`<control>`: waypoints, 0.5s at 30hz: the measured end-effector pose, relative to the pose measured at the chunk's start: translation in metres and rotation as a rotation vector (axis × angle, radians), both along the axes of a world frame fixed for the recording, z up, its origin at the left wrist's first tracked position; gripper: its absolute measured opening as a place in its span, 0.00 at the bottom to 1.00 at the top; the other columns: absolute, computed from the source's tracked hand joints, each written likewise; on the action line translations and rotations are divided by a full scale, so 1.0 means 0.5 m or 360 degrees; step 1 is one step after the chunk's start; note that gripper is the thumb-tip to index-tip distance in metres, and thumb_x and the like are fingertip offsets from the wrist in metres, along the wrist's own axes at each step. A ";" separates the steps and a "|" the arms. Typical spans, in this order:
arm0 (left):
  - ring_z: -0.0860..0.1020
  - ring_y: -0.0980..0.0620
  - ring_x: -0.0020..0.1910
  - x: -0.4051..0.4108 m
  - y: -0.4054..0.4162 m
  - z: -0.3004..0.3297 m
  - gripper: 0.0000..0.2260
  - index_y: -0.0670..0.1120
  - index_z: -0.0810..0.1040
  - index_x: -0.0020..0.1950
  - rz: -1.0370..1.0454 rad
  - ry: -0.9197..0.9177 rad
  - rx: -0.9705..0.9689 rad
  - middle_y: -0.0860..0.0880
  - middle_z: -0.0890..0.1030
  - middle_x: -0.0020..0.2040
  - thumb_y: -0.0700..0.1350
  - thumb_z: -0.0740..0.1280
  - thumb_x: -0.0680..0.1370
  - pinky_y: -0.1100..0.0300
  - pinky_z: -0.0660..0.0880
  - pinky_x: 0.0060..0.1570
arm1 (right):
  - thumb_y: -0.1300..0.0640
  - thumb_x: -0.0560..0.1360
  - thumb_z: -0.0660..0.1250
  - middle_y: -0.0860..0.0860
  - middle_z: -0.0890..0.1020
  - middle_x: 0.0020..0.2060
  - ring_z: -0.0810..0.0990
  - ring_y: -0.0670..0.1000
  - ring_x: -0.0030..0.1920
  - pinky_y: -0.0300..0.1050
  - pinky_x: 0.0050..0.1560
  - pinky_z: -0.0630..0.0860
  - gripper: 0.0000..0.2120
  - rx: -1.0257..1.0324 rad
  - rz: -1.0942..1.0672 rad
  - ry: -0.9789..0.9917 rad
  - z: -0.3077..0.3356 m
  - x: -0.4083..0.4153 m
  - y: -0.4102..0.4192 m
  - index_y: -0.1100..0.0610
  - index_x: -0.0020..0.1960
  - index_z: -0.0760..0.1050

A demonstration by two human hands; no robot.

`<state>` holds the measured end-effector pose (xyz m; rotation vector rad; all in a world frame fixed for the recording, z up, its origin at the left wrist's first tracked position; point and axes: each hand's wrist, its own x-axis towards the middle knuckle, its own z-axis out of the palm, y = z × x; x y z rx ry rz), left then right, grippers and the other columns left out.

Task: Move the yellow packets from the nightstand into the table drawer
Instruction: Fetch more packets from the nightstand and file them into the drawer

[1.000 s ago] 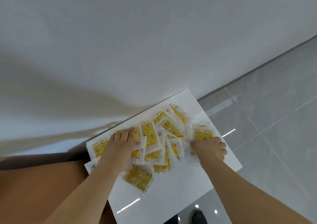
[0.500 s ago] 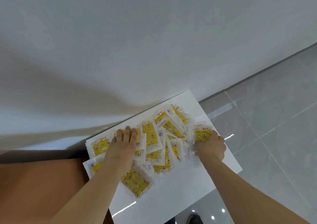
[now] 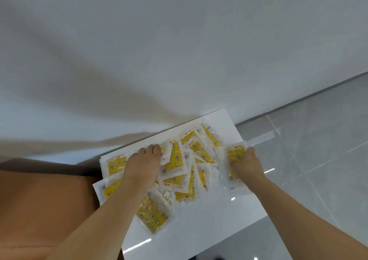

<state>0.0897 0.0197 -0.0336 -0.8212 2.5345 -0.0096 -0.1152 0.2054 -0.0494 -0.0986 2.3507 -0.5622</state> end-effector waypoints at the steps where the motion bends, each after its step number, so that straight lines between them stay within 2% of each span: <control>1: 0.74 0.47 0.62 -0.005 0.001 0.013 0.26 0.43 0.59 0.74 0.0006 0.0073 0.0003 0.47 0.72 0.68 0.38 0.63 0.77 0.56 0.74 0.53 | 0.61 0.76 0.65 0.54 0.75 0.43 0.78 0.57 0.44 0.52 0.41 0.78 0.14 -0.0040 -0.0036 -0.0017 0.004 -0.004 0.005 0.58 0.57 0.62; 4: 0.78 0.48 0.55 -0.025 0.015 0.066 0.24 0.46 0.63 0.73 0.0124 0.0352 0.0097 0.49 0.76 0.62 0.38 0.61 0.77 0.57 0.73 0.47 | 0.61 0.76 0.64 0.56 0.78 0.46 0.79 0.57 0.46 0.51 0.43 0.79 0.12 -0.0236 -0.0289 -0.0144 0.026 -0.019 0.018 0.60 0.58 0.67; 6: 0.79 0.47 0.49 -0.044 0.030 0.116 0.21 0.48 0.66 0.72 0.0346 0.0647 0.0221 0.49 0.80 0.56 0.39 0.61 0.79 0.56 0.74 0.43 | 0.62 0.75 0.64 0.58 0.79 0.50 0.80 0.58 0.47 0.50 0.41 0.80 0.13 -0.0384 -0.0468 -0.0282 0.068 -0.032 0.026 0.60 0.60 0.71; 9: 0.80 0.45 0.46 -0.076 0.056 0.231 0.16 0.47 0.71 0.70 0.0756 0.1151 0.0533 0.46 0.82 0.50 0.42 0.60 0.82 0.57 0.74 0.41 | 0.67 0.76 0.65 0.60 0.79 0.53 0.82 0.60 0.50 0.51 0.39 0.81 0.15 -0.0521 -0.0591 -0.0515 0.189 -0.045 0.040 0.59 0.62 0.67; 11: 0.79 0.46 0.42 -0.092 0.075 0.339 0.10 0.46 0.77 0.61 0.0981 0.1455 0.0790 0.46 0.82 0.44 0.43 0.63 0.80 0.58 0.73 0.36 | 0.68 0.75 0.67 0.61 0.79 0.55 0.82 0.61 0.51 0.54 0.39 0.82 0.20 -0.0661 -0.0617 -0.0624 0.301 -0.046 0.056 0.60 0.64 0.66; 13: 0.79 0.46 0.38 -0.099 0.099 0.459 0.03 0.45 0.79 0.48 0.1131 0.1714 0.0976 0.44 0.82 0.40 0.43 0.67 0.77 0.54 0.75 0.35 | 0.68 0.73 0.70 0.61 0.82 0.54 0.84 0.60 0.49 0.53 0.40 0.83 0.22 -0.0870 -0.0657 -0.0661 0.431 -0.042 0.081 0.62 0.65 0.69; 15: 0.82 0.49 0.39 -0.102 0.130 0.579 0.03 0.50 0.80 0.44 0.1310 0.1957 0.1242 0.49 0.84 0.40 0.42 0.70 0.75 0.48 0.80 0.41 | 0.68 0.74 0.69 0.59 0.85 0.47 0.86 0.57 0.43 0.51 0.39 0.83 0.14 -0.1120 -0.0709 -0.0704 0.572 -0.032 0.120 0.64 0.59 0.75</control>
